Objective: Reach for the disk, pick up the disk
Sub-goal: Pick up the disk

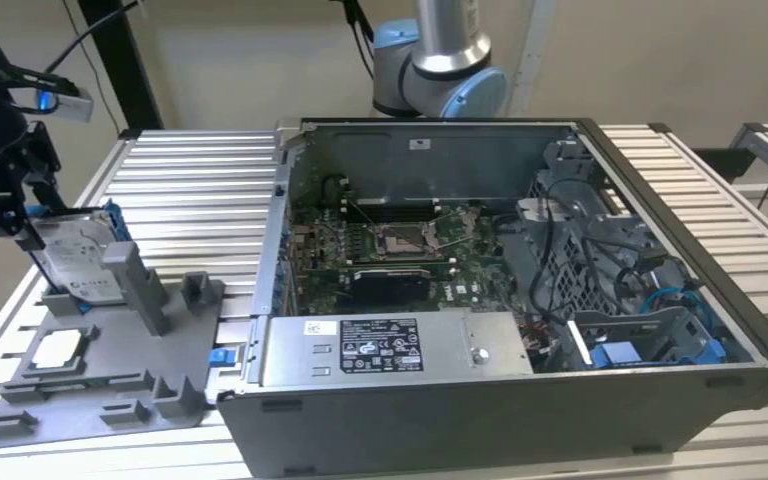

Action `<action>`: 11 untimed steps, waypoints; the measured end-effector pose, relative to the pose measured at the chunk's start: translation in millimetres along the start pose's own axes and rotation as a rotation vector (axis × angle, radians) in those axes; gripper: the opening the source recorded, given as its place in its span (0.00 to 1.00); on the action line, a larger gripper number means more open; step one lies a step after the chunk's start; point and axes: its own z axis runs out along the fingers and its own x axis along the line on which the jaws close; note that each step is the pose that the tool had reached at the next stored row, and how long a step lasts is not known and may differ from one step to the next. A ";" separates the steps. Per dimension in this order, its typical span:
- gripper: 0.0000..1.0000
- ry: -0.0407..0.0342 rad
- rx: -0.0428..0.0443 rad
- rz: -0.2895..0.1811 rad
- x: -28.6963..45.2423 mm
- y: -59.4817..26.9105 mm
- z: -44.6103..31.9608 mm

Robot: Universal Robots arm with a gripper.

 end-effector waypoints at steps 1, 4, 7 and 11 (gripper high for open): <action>1.00 0.0000 0.0000 0.000 0.0 0.0 1.4; 1.00 0.0000 0.0000 0.001 0.1 -0.1 5.3; 1.00 0.0000 0.0000 0.002 0.3 -0.2 10.7; 1.00 -0.0001 0.0001 0.002 0.5 -0.3 17.9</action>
